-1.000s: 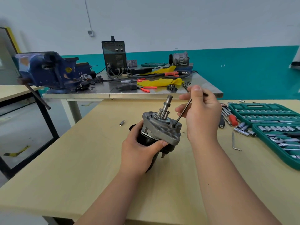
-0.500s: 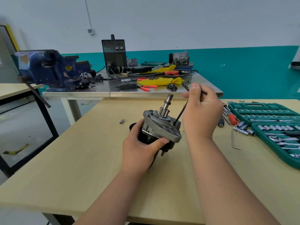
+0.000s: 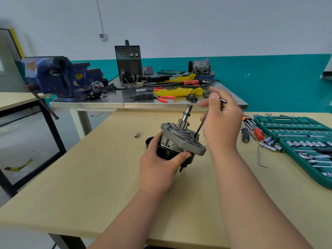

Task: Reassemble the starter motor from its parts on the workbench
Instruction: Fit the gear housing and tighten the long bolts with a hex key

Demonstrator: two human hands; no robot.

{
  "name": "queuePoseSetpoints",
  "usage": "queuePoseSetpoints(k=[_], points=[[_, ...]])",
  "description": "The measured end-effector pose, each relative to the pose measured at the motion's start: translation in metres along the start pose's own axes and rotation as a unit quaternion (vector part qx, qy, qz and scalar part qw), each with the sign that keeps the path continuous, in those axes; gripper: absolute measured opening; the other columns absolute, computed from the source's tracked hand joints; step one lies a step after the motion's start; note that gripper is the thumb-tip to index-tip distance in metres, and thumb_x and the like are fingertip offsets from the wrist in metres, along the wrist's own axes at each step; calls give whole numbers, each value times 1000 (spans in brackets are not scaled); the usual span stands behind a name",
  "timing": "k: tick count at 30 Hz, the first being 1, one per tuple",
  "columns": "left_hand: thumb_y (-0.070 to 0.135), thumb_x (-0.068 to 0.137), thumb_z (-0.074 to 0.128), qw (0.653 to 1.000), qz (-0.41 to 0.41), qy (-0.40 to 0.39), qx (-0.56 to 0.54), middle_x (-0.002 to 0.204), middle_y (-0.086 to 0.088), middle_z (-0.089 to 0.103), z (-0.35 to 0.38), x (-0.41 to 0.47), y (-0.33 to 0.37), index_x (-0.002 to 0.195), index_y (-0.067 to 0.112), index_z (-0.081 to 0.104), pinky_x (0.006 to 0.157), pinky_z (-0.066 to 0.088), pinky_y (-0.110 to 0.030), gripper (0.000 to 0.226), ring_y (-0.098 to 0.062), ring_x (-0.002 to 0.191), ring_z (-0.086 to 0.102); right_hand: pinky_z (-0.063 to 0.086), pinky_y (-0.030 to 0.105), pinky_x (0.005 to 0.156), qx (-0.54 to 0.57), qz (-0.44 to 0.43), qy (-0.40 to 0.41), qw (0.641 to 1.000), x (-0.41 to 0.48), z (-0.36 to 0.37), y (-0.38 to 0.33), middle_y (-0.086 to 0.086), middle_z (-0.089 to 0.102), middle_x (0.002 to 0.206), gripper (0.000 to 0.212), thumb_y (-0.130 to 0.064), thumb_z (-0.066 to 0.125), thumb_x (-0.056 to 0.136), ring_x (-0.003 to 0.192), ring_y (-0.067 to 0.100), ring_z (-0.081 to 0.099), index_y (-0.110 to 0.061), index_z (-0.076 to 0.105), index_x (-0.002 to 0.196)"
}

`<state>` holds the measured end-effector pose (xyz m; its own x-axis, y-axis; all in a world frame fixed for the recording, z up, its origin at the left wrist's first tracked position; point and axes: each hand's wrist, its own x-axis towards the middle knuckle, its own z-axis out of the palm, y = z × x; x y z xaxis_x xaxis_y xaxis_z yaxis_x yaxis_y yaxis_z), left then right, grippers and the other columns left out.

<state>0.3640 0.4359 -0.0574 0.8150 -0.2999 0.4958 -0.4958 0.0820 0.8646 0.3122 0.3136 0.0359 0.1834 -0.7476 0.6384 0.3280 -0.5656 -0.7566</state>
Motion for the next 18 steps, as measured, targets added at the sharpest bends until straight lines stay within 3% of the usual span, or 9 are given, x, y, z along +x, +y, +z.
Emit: queuePoseSetpoints(k=[2, 4, 6, 9, 11, 13, 18], points=[[49, 53, 83, 1000, -4, -2, -4, 103, 28, 69, -1, 0, -1, 123, 42, 59, 81, 52, -16, 74, 7, 97, 65, 46, 18, 53, 54, 33, -66, 996, 2, -3, 1, -12, 61, 64, 25, -19, 39, 102, 54, 6, 55, -37, 58, 105], [49, 52, 83, 1000, -3, -4, -6, 104, 27, 69, -1, 1, -2, 122, 41, 60, 80, 52, -14, 74, 6, 98, 65, 47, 30, 56, 124, 74, -138, 980, 3, -4, 2, -8, 52, 58, 25, -20, 34, 101, 53, 13, 51, -30, 57, 98], [48, 52, 83, 1000, 0, -6, -11, 104, 26, 70, -2, 1, -2, 121, 41, 61, 79, 51, -11, 73, 6, 97, 65, 44, 34, 55, 252, 123, -206, 938, 4, -5, 6, -4, 44, 59, 26, -30, 32, 98, 52, 18, 45, -21, 56, 92], [46, 53, 84, 1000, 4, -11, -19, 105, 25, 70, -2, 2, -2, 123, 38, 61, 79, 49, -9, 74, 5, 98, 65, 41, 31, 54, 411, 170, -285, 849, 5, -7, 10, 0, 41, 64, 52, -52, 24, 94, 57, 18, 40, -13, 60, 92], [45, 54, 85, 1000, 10, -12, -20, 105, 25, 70, -3, 2, -2, 122, 37, 62, 78, 48, -7, 72, 6, 98, 65, 41, 31, 56, 461, 201, -297, 812, 6, -9, 13, 1, 41, 67, 60, -53, 20, 96, 60, 18, 40, -13, 65, 94], [44, 55, 85, 1000, 12, -13, -24, 104, 24, 71, -3, 2, -2, 122, 36, 62, 76, 48, -6, 71, 6, 98, 66, 42, 32, 58, 478, 235, -283, 797, 7, -11, 15, 0, 43, 67, 54, -44, 20, 100, 60, 17, 41, -16, 65, 92], [41, 56, 85, 999, 13, -12, -30, 105, 24, 71, -3, 2, -3, 122, 36, 63, 76, 48, -7, 70, 5, 97, 66, 45, 29, 60, 518, 278, -273, 762, 3, -12, 16, -4, 44, 66, 42, -44, 36, 94, 60, 15, 43, -22, 68, 79]])
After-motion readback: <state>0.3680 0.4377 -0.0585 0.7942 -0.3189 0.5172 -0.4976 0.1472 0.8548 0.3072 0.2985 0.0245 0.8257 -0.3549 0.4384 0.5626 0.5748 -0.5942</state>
